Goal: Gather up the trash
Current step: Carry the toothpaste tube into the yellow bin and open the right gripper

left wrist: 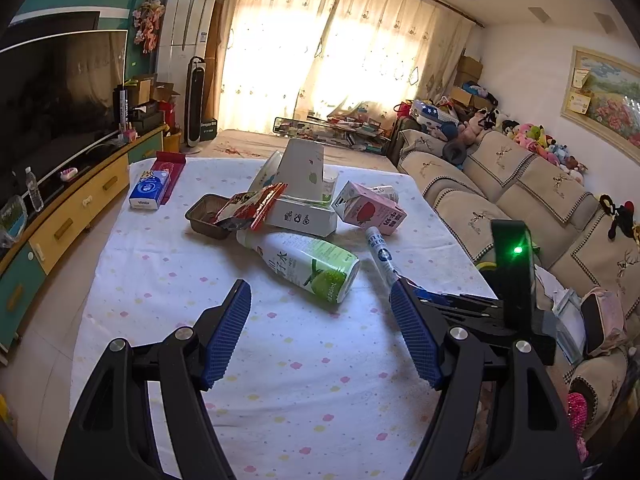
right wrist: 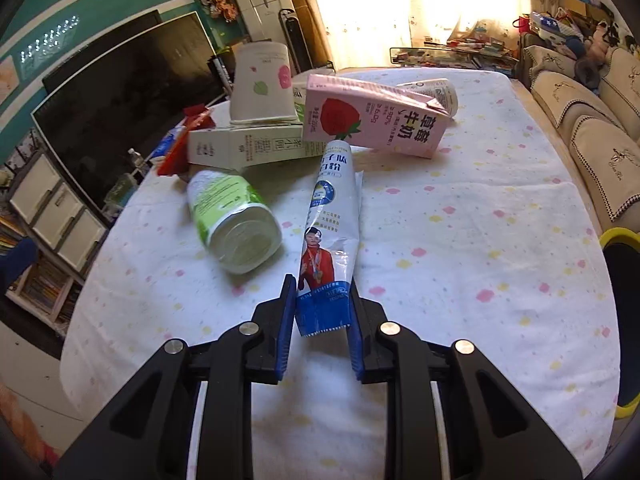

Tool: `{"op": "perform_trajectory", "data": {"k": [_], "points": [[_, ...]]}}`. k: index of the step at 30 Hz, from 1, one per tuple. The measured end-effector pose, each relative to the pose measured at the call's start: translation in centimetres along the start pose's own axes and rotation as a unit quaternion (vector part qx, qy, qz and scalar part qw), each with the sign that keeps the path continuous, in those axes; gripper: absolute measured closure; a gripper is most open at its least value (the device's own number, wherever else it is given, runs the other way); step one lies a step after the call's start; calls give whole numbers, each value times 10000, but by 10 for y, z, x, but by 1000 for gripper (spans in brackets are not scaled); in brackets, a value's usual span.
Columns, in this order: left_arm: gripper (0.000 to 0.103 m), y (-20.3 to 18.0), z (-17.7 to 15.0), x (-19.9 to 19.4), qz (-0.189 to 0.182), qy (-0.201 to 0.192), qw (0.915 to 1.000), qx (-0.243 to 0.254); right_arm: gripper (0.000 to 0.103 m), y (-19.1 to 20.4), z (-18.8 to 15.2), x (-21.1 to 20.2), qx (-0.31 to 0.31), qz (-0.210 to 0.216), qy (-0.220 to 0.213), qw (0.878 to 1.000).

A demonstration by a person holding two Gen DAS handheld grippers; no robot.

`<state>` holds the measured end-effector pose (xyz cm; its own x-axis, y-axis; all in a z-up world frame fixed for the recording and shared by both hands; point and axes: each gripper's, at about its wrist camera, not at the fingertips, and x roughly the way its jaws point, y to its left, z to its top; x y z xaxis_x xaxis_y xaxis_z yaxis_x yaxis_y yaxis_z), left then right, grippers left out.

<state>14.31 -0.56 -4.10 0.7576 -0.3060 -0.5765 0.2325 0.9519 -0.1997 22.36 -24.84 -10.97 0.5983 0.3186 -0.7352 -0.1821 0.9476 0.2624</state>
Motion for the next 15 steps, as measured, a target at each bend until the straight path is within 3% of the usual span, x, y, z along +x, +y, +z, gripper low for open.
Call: {"op": "perform_trajectory", "data": {"k": [7, 15], "points": [[31, -8, -2, 5, -47, 52, 10000, 68, 80, -32, -19, -47, 245, -8, -315, 9992], [31, -24, -3, 12, -67, 93, 9998, 180, 80, -122, -31, -86, 1066, -843, -743, 9879]]}}
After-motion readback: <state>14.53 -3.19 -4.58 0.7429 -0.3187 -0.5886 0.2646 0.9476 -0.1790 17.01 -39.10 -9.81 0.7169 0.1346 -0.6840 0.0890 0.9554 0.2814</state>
